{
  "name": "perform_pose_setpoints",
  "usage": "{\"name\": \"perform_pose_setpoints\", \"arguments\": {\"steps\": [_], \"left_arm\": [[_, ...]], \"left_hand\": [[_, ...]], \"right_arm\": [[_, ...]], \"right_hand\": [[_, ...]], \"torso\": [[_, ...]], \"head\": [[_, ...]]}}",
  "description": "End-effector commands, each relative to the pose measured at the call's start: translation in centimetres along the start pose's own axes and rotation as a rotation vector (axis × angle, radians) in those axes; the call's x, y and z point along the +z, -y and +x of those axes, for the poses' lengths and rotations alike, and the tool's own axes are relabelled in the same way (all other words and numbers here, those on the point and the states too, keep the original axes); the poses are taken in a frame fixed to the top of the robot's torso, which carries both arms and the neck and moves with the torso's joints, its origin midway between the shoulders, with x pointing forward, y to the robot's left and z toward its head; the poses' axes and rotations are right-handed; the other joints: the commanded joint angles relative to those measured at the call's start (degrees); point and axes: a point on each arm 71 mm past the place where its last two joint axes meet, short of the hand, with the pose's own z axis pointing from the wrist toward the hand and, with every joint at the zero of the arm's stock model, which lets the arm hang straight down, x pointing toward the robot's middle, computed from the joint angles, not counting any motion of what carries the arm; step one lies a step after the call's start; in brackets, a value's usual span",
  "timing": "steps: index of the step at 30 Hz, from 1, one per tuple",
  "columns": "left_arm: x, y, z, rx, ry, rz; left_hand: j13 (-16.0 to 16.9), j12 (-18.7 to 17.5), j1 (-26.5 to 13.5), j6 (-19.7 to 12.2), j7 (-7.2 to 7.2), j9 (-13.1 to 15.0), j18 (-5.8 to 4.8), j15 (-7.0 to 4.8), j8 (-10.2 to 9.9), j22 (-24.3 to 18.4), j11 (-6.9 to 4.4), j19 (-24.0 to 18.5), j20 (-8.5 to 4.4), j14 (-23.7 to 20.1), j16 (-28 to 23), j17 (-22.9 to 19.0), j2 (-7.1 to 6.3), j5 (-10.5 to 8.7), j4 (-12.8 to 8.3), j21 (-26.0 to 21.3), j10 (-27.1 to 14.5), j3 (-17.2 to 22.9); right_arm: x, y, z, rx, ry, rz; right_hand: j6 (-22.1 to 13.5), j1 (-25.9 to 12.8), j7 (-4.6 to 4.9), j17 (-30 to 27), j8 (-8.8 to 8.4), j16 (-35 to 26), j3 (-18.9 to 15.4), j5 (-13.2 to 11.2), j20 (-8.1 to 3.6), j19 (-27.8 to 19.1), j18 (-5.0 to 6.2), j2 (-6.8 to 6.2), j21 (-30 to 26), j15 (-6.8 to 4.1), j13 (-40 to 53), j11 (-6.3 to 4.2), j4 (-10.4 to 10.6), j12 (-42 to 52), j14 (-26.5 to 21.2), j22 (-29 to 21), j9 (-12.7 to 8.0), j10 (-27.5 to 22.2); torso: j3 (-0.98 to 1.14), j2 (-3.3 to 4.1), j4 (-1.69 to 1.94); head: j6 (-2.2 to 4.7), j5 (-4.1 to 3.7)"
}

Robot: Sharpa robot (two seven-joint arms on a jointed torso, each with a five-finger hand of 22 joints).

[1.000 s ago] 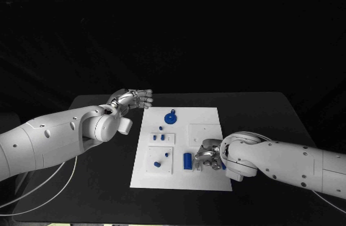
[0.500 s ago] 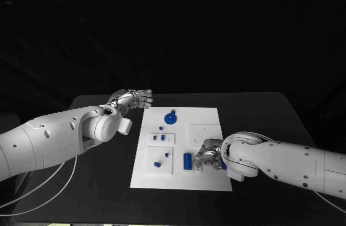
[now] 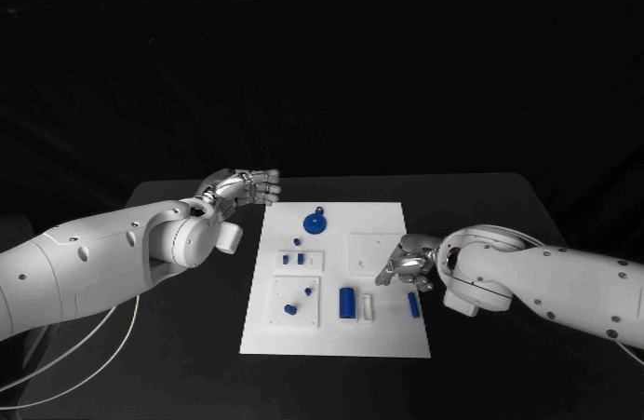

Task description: Assemble the parts on the task board

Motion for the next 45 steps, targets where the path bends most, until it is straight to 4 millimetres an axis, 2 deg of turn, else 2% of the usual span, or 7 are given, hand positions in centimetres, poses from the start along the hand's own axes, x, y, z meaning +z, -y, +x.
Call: {"name": "perform_pose_setpoints", "arguments": {"steps": [1, 14, 19, 27, 33, 36, 45], "left_arm": [[0.0, 0.1, 0.2, -0.009, -0.016, 0.008], [-0.1, 0.1, 0.2, -0.009, -0.018, 0.006], [-0.1, 0.1, 0.2, -0.01, -0.019, 0.007], [-0.2, 0.1, 0.1, -0.01, -0.018, 0.007], [-0.2, 0.1, 0.0, -0.01, -0.018, 0.006], [-0.2, 0.1, 0.0, -0.01, -0.018, 0.006], [-0.2, 0.1, 0.0, -0.01, -0.018, 0.006]], "left_hand": [[-0.08, -0.08, -0.31, -0.34, -0.11, -0.09, 1.13, 0.13, 0.34, 0.07, -0.12, -0.19, 0.25, 0.22, -0.34, 0.09, -0.12, -0.19, 0.31, -0.18, -0.38, -0.11], [-0.08, -0.07, -0.28, -0.35, -0.11, -0.09, 1.12, 0.13, 0.36, 0.11, -0.12, -0.2, 0.25, 0.23, -0.39, 0.17, -0.16, -0.2, 0.34, -0.2, -0.37, -0.11], [-0.08, -0.07, -0.3, -0.35, -0.11, -0.09, 1.12, 0.13, 0.37, 0.13, -0.12, -0.2, 0.26, 0.23, -0.41, 0.2, -0.19, -0.2, 0.36, -0.21, -0.37, -0.12], [-0.09, -0.07, -0.44, -0.37, -0.1, -0.1, 1.1, 0.14, 0.38, 0.18, -0.11, -0.21, 0.28, 0.23, -0.48, 0.29, -0.29, -0.2, 0.5, -0.24, -0.38, -0.2], [-0.1, -0.08, -0.46, -0.37, -0.1, -0.1, 1.1, 0.15, 0.39, 0.19, -0.11, -0.22, 0.27, 0.23, -0.51, 0.33, -0.33, -0.2, 0.53, -0.25, -0.39, -0.21], [-0.1, -0.08, -0.47, -0.38, -0.1, -0.11, 1.1, 0.15, 0.39, 0.2, -0.11, -0.23, 0.27, 0.23, -0.52, 0.35, -0.33, -0.2, 0.55, -0.26, -0.39, -0.21], [-0.1, -0.08, -0.47, -0.4, -0.1, -0.11, 1.1, 0.15, 0.39, 0.23, -0.11, -0.23, 0.27, 0.23, -0.56, 0.4, -0.34, -0.2, 0.59, -0.28, -0.4, -0.22]], "right_arm": [[-0.4, 0.8, -0.8, -0.072, -0.001, 0.007], [-1.0, 4.1, -2.0, -0.146, 0.033, 0.115], [-0.9, 5.2, -1.4, -0.172, 0.03, 0.151], [-0.6, 6.5, 0.3, -0.196, 0.004, 0.189], [-0.4, 7.0, 1.3, -0.201, -0.006, 0.198], [-0.2, 7.1, 1.7, -0.203, -0.012, 0.199], [0.5, 6.9, 2.3, -0.216, -0.004, 0.194]], "right_hand": [[0.0, 0.83, -0.12, 0.09, -0.02, -0.22, -0.64, -0.26, 0.01, 0.12, 5.32, -0.35, 0.04, -0.23, 0.08, 0.14, 0.04, 0.06, 0.1, 0.56, 0.11, 0.3], [0.4, 0.97, -0.26, 0.1, 0.18, -0.34, -1.58, -0.53, 0.19, -0.01, 5.32, -1.17, -0.09, -0.33, 0.01, 0.01, 0.72, -0.14, 0.08, 0.53, 0.34, 0.27], [0.41, 0.62, -0.28, 0.11, 0.19, -0.38, -1.75, -0.54, 0.26, -0.04, 5.32, -1.45, -0.14, -0.34, -0.03, 0.0, 1.25, -0.22, 0.08, 0.51, 0.39, 0.27], [0.31, -2.94, -0.28, 0.12, 0.1, -0.49, -4.16, -0.53, 0.5, -0.26, 5.32, -2.6, -0.23, -0.32, -0.09, 0.0, 3.35, -0.43, 0.01, 0.53, 0.49, 0.19], [0.2, -4.38, -0.34, 0.2, 0.04, -0.54, -6.59, -0.53, 0.37, -0.63, 5.32, -1.78, -0.24, -0.39, -0.04, -0.06, 2.95, -0.54, -0.09, 0.66, 0.66, 0.06], [0.18, -4.94, -0.38, 0.26, 0.0, -0.57, -8.33, -0.53, 0.23, -0.84, 5.32, -0.82, -0.24, -0.44, 0.01, -0.11, 1.81, -0.6, -0.15, 0.73, 0.77, 0.02], [0.27, -5.41, -0.43, 0.31, -0.04, -0.62, -9.48, -0.52, 0.14, -0.94, 5.32, 0.07, -0.29, -0.49, 0.04, -0.16, 1.0, -0.65, -0.17, 0.72, 0.85, 0.04]], "torso": [[0.04, 0.02, 0.02], [-0.04, 0.04, 0.1], [-0.1, 0.05, 0.11], [-0.12, 0.04, 0.13], [-0.09, 0.04, 0.19], [-0.08, 0.04, 0.15], [-0.08, 0.04, 0.18]], "head": [[0.14, -0.43], [0.33, -1.02], [0.32, -1.31], [0.18, -1.73], [0.17, -1.76], [0.15, -1.74], [0.08, -1.65]]}}
